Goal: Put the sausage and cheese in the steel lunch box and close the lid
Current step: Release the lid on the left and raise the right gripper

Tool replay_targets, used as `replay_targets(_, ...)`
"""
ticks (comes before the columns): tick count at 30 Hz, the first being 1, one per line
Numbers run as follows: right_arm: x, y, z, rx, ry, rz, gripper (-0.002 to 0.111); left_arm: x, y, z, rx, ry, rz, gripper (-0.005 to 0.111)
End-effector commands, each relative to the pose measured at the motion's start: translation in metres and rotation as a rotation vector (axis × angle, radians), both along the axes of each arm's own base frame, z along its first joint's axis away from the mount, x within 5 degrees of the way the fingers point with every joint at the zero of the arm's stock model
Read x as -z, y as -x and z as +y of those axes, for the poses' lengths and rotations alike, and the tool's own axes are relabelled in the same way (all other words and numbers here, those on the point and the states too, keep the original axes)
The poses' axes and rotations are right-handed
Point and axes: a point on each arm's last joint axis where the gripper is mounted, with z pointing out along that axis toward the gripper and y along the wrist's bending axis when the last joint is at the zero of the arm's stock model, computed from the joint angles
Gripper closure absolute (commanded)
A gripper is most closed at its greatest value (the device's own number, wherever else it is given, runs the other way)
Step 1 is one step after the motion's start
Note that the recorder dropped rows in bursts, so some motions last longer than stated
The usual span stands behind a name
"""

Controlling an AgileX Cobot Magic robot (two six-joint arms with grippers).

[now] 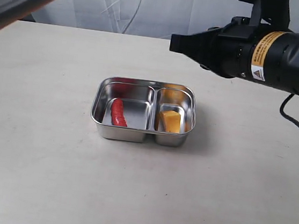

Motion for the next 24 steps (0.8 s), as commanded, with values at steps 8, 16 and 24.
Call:
replay_targets(8,0.041,-0.026,0.024,-0.279,-0.245,0.155,0.109,0.003,0.007,-0.005,0.106,-0.036,0.031,0.107)
replay_targets(16,0.046,-0.072,-0.026,-0.64,-0.46,0.547,0.109,0.005,0.008,-0.007,0.129,-0.058,0.057,0.107)
replay_targets(24,0.053,-0.076,-0.039,-0.597,-0.474,0.56,0.109,0.02,0.008,-0.007,0.17,-0.109,0.185,0.107)
